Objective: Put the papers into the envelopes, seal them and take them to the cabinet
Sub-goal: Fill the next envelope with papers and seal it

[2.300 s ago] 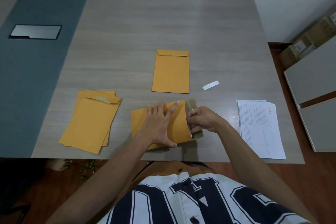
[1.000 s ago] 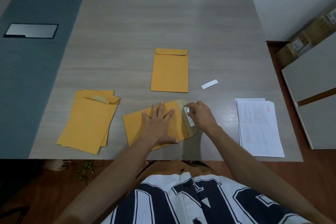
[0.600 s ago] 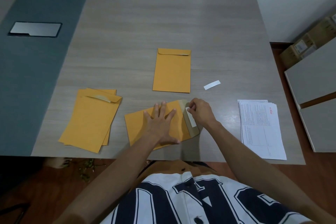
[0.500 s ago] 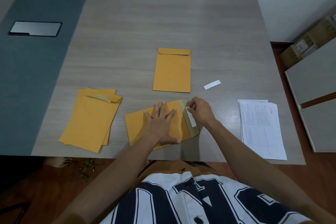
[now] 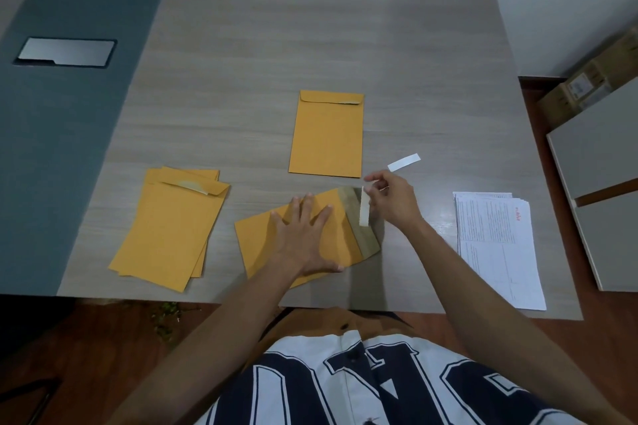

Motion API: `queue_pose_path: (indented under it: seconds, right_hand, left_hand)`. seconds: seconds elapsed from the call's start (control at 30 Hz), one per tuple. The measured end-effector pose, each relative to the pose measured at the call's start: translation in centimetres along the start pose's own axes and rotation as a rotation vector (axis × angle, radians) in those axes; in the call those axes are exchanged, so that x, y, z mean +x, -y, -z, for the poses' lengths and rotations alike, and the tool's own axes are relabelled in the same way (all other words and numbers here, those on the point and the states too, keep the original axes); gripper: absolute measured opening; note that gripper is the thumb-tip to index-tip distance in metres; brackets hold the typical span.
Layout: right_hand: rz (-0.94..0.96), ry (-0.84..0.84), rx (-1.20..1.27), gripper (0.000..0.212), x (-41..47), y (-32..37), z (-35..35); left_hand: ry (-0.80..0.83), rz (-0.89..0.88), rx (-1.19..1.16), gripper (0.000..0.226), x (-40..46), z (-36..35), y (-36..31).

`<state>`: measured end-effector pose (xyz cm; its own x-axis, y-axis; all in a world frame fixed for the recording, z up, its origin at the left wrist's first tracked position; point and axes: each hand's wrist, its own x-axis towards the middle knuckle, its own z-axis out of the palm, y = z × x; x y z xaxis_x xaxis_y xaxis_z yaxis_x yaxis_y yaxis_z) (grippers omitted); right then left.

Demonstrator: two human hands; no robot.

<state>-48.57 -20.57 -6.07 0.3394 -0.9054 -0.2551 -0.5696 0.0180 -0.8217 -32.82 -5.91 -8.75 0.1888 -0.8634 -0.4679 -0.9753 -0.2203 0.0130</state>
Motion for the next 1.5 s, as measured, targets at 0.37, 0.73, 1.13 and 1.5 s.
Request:
queue_pose_path:
  seconds: [0.37,0.73,1.13,1.5]
  right_hand:
    - [-0.41,-0.214,0.408,0.008,8.6,-0.1,6.1]
    - [-0.447,-0.294,0.036,0.008,12.2,0.1,7.1]
    - [-0.475,-0.373,-0.07,0.012,11.2,-0.1,7.4]
    - [-0.153,-0.121,-0.11,0.024,1.7,-1.1,2.9]
  left_hand:
    - [-0.095,0.114,0.002,0.114,1.8,2.2,-1.5]
    - [-0.158,0.136,-0.01,0.116,2.1,0.9,-1.4]
    - [-0.171,0.136,0.0,0.116,2.2,0.8,-1.4]
    - [-0.143,0.146,-0.027,0.101,1.8,1.6,-1.9]
